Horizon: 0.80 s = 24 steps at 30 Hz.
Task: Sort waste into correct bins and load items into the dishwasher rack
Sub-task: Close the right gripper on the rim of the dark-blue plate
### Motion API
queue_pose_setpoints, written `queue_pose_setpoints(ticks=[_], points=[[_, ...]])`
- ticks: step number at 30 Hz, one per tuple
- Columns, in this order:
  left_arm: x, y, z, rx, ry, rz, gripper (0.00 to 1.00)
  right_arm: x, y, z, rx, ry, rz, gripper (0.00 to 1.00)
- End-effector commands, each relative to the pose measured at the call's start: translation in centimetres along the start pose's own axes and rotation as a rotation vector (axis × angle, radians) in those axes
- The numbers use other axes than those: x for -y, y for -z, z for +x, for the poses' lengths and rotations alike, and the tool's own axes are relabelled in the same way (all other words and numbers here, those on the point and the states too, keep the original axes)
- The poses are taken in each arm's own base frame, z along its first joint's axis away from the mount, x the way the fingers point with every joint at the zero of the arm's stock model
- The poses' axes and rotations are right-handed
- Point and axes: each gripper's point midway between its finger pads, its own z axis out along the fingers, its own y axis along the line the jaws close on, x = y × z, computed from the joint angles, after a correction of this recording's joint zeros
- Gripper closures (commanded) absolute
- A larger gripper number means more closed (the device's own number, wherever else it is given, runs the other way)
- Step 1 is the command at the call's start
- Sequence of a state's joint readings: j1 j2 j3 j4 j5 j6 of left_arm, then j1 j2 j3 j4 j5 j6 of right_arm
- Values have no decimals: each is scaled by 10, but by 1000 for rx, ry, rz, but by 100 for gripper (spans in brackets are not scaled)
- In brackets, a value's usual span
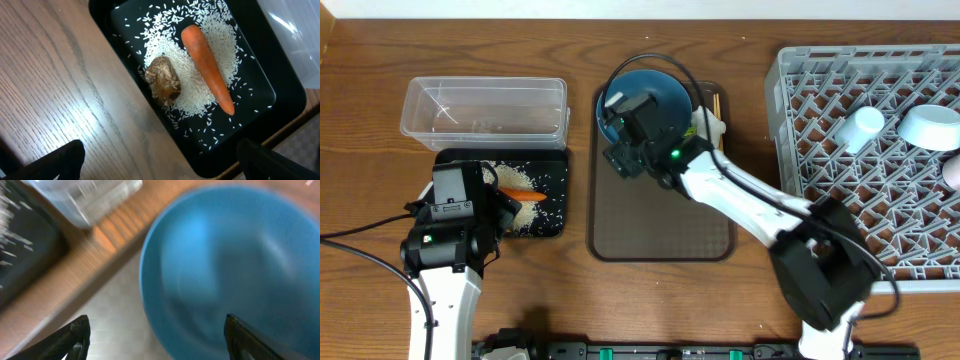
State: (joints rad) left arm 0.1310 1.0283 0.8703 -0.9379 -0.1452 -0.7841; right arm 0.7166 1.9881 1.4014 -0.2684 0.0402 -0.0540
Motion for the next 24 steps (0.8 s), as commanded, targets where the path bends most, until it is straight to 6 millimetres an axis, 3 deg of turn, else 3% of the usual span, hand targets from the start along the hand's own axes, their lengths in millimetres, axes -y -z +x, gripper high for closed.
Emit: queue_pose_setpoints(ticks=[1, 8, 14, 21, 24], points=[[0, 4, -5, 18, -6, -1, 2, -2, -15, 10, -23, 27, 6, 22], [0, 4, -5, 18, -6, -1, 2, -8, -29, 21, -49, 35, -4, 33], [0, 4, -5, 18, -6, -1, 2, -10, -42, 38, -94, 29, -7, 37], [0, 4, -5, 18, -6, -1, 2, -10, -44, 37, -88, 18, -6, 59], [0, 4, -5, 18, -6, -1, 2, -10, -44, 37, -90, 17, -6, 77]])
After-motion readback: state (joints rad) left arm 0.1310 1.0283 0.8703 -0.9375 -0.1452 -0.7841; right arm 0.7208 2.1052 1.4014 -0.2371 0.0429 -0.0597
